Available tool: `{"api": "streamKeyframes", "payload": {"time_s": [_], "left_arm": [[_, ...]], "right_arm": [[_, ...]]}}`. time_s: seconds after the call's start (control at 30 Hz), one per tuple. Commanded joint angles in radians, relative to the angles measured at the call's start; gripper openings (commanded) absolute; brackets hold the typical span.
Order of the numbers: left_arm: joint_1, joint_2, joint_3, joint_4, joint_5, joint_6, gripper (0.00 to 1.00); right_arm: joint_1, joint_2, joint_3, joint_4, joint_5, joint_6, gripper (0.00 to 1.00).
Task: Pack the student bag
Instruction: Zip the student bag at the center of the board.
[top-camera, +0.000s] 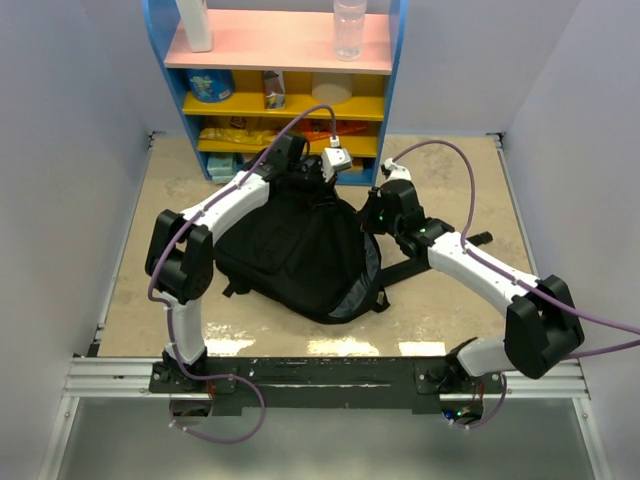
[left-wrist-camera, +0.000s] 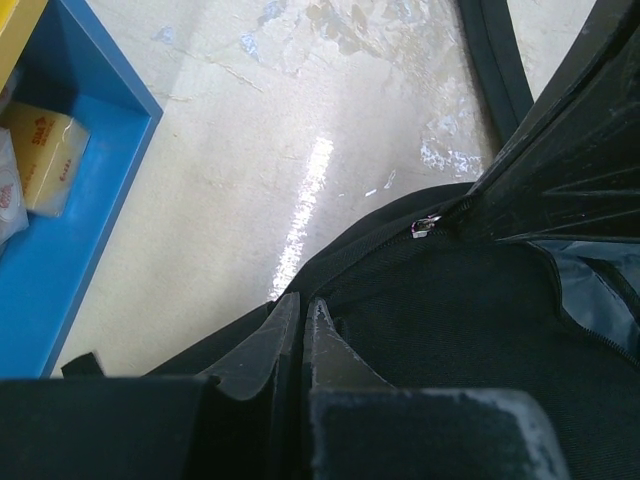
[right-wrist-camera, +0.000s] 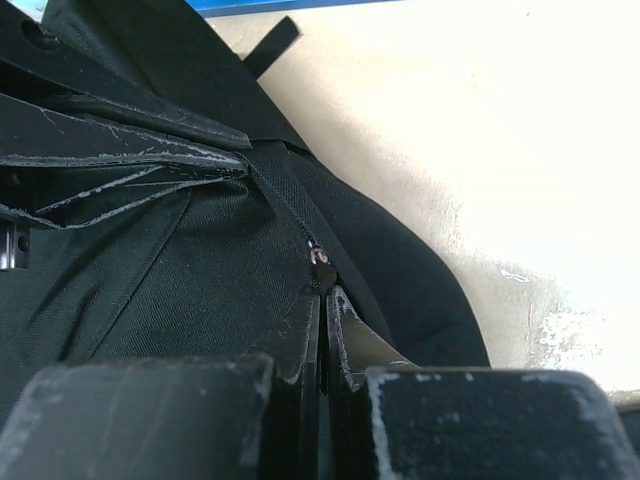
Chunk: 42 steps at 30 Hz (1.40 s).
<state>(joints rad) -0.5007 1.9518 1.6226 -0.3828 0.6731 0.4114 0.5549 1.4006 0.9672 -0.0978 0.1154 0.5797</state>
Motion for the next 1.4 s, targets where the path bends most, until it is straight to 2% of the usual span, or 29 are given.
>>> {"api": "streamKeyframes", "payload": {"time_s": [0.0, 0.07, 0.23, 0.33, 0.6, 0.7, 0.73, 0.8, 0.87, 1.0, 1.1, 1.2, 1.37], "left_arm": [[-0.022, -0.076, 0.003, 0.033, 0.085, 0.001, 0.06], [-0.024, -0.074, 0.006, 0.028, 0.091, 0.009, 0.12], [-0.03, -0.06, 0.052, -0.05, 0.219, 0.05, 0.41], [-0.059, -0.048, 0.072, -0.082, 0.264, 0.101, 0.49], [-0.082, 0.108, 0.229, -0.203, 0.254, 0.269, 0.49], [-0.082, 0.133, 0.238, -0.241, 0.223, 0.368, 0.39], [-0.081, 0.139, 0.241, -0.258, 0.214, 0.389, 0.29], [-0.076, 0.145, 0.255, -0.309, 0.207, 0.457, 0.23], [-0.064, 0.145, 0.267, -0.333, 0.215, 0.487, 0.26], [-0.053, 0.156, 0.322, -0.456, 0.238, 0.578, 0.48], [-0.053, 0.168, 0.345, -0.488, 0.235, 0.613, 0.54], [-0.05, 0.168, 0.341, -0.472, 0.223, 0.633, 0.54], [-0.053, 0.161, 0.31, -0.349, 0.22, 0.558, 0.54]], "right_arm": [[-0.006, 0.0, 0.045, 0.017, 0.01, -0.006, 0.0], [-0.006, -0.003, 0.045, 0.012, 0.012, -0.006, 0.0], [-0.013, -0.011, 0.054, -0.008, 0.0, -0.011, 0.0], [-0.021, -0.009, 0.061, -0.02, -0.008, -0.015, 0.0], [-0.024, -0.017, 0.059, -0.04, -0.019, -0.015, 0.0], [-0.027, -0.02, 0.059, -0.046, -0.014, -0.018, 0.0], [-0.029, -0.02, 0.059, -0.048, -0.014, -0.021, 0.0], [-0.03, -0.022, 0.056, -0.056, -0.011, -0.026, 0.0], [-0.036, -0.028, 0.051, -0.056, -0.011, -0.03, 0.0], [-0.047, -0.034, 0.044, -0.059, -0.016, -0.032, 0.0], [-0.05, -0.032, 0.042, -0.065, -0.016, -0.03, 0.0], [-0.053, -0.037, 0.038, -0.068, -0.017, -0.029, 0.0], [-0.053, -0.046, 0.039, -0.072, -0.028, -0.026, 0.0]]}}
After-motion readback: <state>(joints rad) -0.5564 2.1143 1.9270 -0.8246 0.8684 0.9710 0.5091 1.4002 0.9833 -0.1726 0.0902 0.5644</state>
